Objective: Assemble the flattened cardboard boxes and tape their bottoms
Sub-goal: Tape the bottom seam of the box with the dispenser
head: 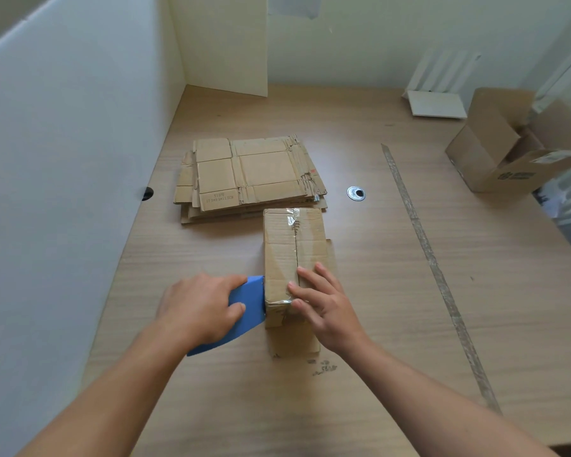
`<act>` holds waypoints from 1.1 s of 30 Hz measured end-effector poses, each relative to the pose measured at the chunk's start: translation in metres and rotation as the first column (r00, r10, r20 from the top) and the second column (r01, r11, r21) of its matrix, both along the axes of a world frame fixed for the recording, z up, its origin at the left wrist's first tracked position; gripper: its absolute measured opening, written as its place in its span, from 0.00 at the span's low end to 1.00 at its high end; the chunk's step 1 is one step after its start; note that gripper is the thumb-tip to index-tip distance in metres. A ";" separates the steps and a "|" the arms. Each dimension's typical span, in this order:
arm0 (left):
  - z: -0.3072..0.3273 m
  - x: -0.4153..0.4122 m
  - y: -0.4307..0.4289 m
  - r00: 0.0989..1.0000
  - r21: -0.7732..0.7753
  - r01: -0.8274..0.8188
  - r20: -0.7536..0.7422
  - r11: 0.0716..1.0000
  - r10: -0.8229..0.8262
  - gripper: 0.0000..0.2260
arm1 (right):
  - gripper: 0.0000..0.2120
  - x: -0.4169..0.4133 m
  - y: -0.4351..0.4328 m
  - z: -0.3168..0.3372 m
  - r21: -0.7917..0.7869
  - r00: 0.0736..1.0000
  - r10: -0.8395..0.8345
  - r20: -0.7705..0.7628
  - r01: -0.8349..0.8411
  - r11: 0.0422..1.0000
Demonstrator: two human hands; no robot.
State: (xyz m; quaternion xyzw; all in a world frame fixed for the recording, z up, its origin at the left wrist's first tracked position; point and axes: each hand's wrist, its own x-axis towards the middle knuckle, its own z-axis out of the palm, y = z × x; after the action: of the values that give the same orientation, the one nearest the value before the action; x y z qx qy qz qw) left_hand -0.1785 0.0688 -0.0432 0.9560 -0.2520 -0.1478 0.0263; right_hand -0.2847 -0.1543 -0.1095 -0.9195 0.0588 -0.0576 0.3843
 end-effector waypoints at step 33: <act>-0.015 0.000 0.004 0.958 -0.148 -0.286 -0.009 0.947 0.288 0.24 | 0.36 -0.024 -0.069 0.023 0.615 0.917 0.126 -0.380 0.149 0.774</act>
State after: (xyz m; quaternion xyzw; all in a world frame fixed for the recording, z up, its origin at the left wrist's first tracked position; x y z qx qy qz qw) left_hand -0.1781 0.0727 -0.0578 0.9788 -0.1207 -0.1172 0.1166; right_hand -0.3092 -0.2229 -0.0865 -0.7279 0.1577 0.1521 0.6497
